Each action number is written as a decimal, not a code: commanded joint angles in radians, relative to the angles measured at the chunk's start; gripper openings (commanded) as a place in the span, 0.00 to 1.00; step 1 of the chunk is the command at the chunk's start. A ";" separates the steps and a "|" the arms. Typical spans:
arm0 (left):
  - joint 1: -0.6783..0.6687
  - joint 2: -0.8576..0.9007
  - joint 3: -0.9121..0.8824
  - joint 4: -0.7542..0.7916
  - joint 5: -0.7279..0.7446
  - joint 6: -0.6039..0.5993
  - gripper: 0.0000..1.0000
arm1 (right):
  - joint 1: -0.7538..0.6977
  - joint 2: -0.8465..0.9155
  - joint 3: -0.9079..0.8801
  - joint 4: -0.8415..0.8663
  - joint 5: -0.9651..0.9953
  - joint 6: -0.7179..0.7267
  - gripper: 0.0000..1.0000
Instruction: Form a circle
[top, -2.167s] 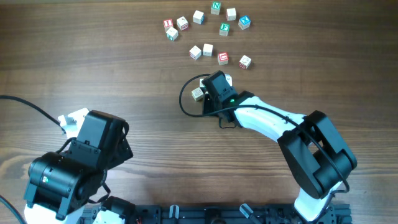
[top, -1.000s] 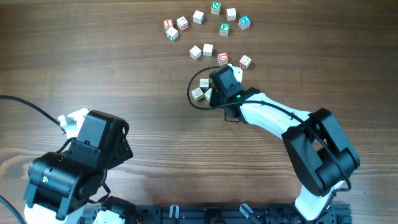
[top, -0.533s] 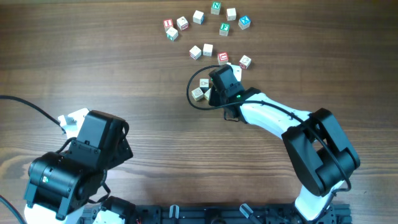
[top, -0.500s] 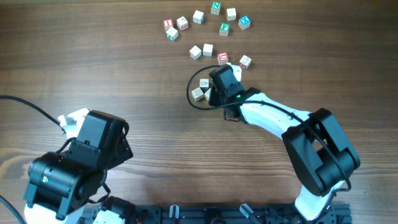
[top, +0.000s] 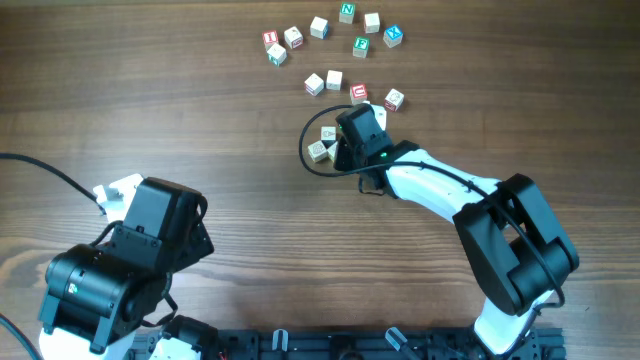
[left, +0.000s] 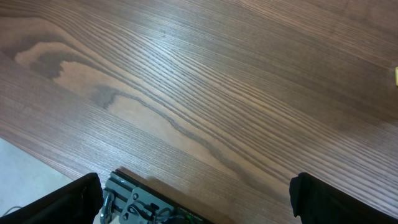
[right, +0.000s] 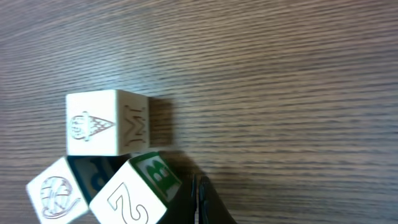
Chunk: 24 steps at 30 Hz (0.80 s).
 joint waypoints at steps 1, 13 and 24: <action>0.006 -0.002 -0.004 0.000 0.000 -0.016 1.00 | -0.002 0.018 -0.005 0.012 -0.031 -0.012 0.05; 0.006 -0.002 -0.004 0.000 0.000 -0.016 1.00 | -0.002 0.016 -0.005 -0.046 -0.024 -0.010 0.05; 0.006 -0.002 -0.004 0.000 0.000 -0.016 1.00 | -0.039 -0.231 -0.002 -0.071 -0.025 0.021 0.05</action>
